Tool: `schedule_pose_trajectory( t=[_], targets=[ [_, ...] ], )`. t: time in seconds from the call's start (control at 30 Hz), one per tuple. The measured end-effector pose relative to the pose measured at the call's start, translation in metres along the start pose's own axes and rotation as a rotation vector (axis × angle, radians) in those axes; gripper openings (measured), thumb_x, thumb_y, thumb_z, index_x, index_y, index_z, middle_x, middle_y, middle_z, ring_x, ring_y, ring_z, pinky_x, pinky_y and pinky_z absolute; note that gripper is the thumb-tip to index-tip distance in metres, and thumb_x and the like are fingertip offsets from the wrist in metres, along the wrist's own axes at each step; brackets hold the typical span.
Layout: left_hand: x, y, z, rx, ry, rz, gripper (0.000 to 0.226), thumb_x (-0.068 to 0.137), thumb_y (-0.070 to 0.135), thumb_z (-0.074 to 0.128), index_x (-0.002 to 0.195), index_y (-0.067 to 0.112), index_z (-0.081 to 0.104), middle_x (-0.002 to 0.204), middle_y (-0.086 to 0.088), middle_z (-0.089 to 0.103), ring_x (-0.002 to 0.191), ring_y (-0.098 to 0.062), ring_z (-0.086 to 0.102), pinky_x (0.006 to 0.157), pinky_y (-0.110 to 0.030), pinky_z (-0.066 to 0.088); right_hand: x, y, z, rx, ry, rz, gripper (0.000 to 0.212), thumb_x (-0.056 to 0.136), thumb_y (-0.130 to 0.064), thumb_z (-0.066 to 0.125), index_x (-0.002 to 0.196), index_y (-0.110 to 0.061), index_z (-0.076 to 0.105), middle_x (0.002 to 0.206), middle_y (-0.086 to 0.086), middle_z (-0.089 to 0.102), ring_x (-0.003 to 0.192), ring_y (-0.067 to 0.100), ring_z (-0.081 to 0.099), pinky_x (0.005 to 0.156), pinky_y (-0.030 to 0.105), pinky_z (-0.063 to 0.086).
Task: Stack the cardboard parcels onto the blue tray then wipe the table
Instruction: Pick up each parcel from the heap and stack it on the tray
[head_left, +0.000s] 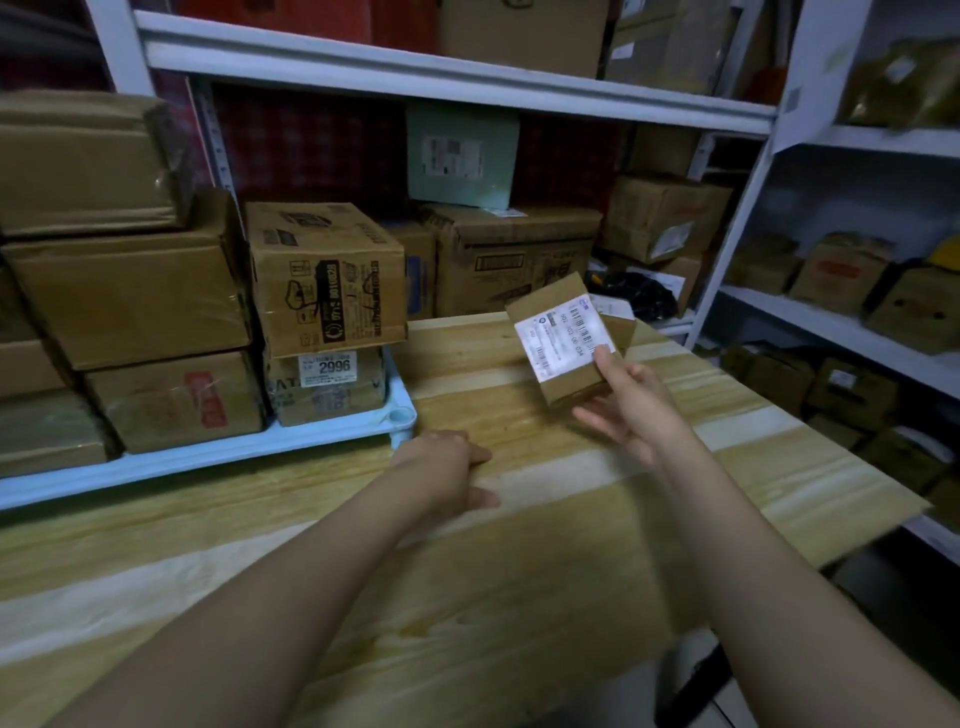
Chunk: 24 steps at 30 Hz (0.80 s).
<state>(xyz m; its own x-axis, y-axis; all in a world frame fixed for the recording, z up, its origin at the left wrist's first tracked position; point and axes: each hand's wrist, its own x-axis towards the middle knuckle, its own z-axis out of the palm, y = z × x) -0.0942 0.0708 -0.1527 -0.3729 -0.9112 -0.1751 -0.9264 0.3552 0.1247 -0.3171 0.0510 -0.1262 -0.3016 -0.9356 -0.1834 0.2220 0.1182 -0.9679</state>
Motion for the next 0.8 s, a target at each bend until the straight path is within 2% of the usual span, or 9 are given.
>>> schedule_pose_trajectory(
  t=[0.13, 0.23, 0.3, 0.37, 0.47, 0.53, 0.6, 0.67, 0.8],
  targets=[
    [-0.01, -0.001, 0.013, -0.139, 0.039, -0.008, 0.069, 0.088, 0.058, 0.056, 0.149, 0.035, 0.033, 0.161, 0.001, 0.02, 0.146, -0.023, 0.019, 0.116, -0.034, 0.021, -0.033, 0.004, -0.002, 0.045, -0.084, 0.067, 0.044, 0.09, -0.042, 0.067, 0.124, -0.015, 0.057, 0.117, 0.012, 0.07, 0.1, 0.03, 0.071, 0.085, 0.045, 0.061],
    [-0.018, -0.002, 0.024, -0.282, 0.13, -0.011, 0.065, 0.086, 0.054, 0.061, 0.144, 0.029, 0.045, 0.155, -0.002, 0.034, 0.143, -0.023, 0.028, 0.115, -0.03, 0.025, -0.051, 0.007, -0.002, 0.071, -0.121, 0.148, 0.039, 0.088, -0.044, 0.068, 0.116, -0.016, 0.061, 0.111, 0.014, 0.071, 0.098, 0.032, 0.072, 0.086, 0.046, 0.06],
    [-0.023, -0.001, 0.026, -0.467, 0.231, -0.029, 0.057, 0.084, 0.045, 0.069, 0.135, 0.024, 0.056, 0.14, 0.001, 0.054, 0.131, -0.019, 0.047, 0.107, -0.027, 0.036, -0.061, 0.007, -0.004, 0.074, -0.12, 0.188, 0.036, 0.088, -0.043, 0.068, 0.112, -0.016, 0.061, 0.109, 0.016, 0.07, 0.098, 0.033, 0.071, 0.082, 0.047, 0.061],
    [-0.028, 0.001, 0.022, -0.705, 0.337, -0.087, 0.048, 0.084, 0.035, 0.072, 0.13, 0.024, 0.06, 0.127, 0.003, 0.063, 0.119, -0.015, 0.058, 0.101, -0.026, 0.044, -0.069, 0.007, -0.006, 0.097, -0.116, 0.223, 0.036, 0.089, -0.044, 0.067, 0.109, -0.016, 0.061, 0.108, 0.019, 0.069, 0.099, 0.034, 0.069, 0.075, 0.046, 0.061],
    [-0.036, 0.001, 0.009, -0.94, 0.446, -0.142, 0.044, 0.089, 0.025, 0.068, 0.131, 0.025, 0.058, 0.124, 0.003, 0.061, 0.113, -0.013, 0.058, 0.095, -0.023, 0.042, -0.076, 0.01, -0.01, 0.167, -0.127, 0.28, 0.046, 0.086, -0.052, 0.067, 0.116, -0.017, 0.062, 0.113, 0.025, 0.067, 0.103, 0.037, 0.067, 0.069, 0.041, 0.064],
    [-0.042, 0.0, 0.0, -1.08, 0.5, -0.152, 0.041, 0.091, 0.019, 0.066, 0.13, 0.023, 0.058, 0.121, 0.001, 0.063, 0.102, -0.012, 0.06, 0.086, -0.021, 0.045, -0.078, 0.014, -0.01, 0.203, -0.137, 0.31, 0.058, 0.082, -0.06, 0.066, 0.125, -0.021, 0.06, 0.119, 0.026, 0.065, 0.106, 0.037, 0.066, 0.062, 0.036, 0.062],
    [-0.046, 0.0, -0.006, -1.196, 0.523, -0.158, 0.039, 0.092, 0.017, 0.063, 0.129, 0.024, 0.058, 0.117, -0.001, 0.063, 0.087, -0.009, 0.061, 0.069, -0.011, 0.049, -0.08, 0.018, -0.008, 0.227, -0.146, 0.336, 0.062, 0.082, -0.065, 0.063, 0.127, -0.023, 0.059, 0.12, 0.025, 0.066, 0.106, 0.036, 0.064, 0.059, 0.032, 0.059],
    [-0.05, 0.002, -0.01, -1.265, 0.529, -0.16, 0.037, 0.094, 0.016, 0.061, 0.129, 0.025, 0.057, 0.113, -0.001, 0.063, 0.081, -0.004, 0.059, 0.05, -0.002, 0.043, -0.083, 0.022, -0.004, 0.243, -0.164, 0.365, 0.063, 0.084, -0.068, 0.058, 0.126, -0.022, 0.061, 0.116, 0.024, 0.069, 0.098, 0.034, 0.066, 0.057, 0.03, 0.059],
    [-0.055, 0.002, -0.016, -1.291, 0.55, -0.139, 0.036, 0.094, 0.018, 0.059, 0.129, 0.027, 0.056, 0.103, 0.004, 0.066, 0.077, -0.001, 0.058, 0.047, -0.002, 0.041, -0.086, 0.028, 0.0, 0.258, -0.193, 0.406, 0.067, 0.086, -0.074, 0.048, 0.125, -0.022, 0.061, 0.109, 0.022, 0.073, 0.087, 0.033, 0.068, 0.058, 0.03, 0.06]
  ],
)
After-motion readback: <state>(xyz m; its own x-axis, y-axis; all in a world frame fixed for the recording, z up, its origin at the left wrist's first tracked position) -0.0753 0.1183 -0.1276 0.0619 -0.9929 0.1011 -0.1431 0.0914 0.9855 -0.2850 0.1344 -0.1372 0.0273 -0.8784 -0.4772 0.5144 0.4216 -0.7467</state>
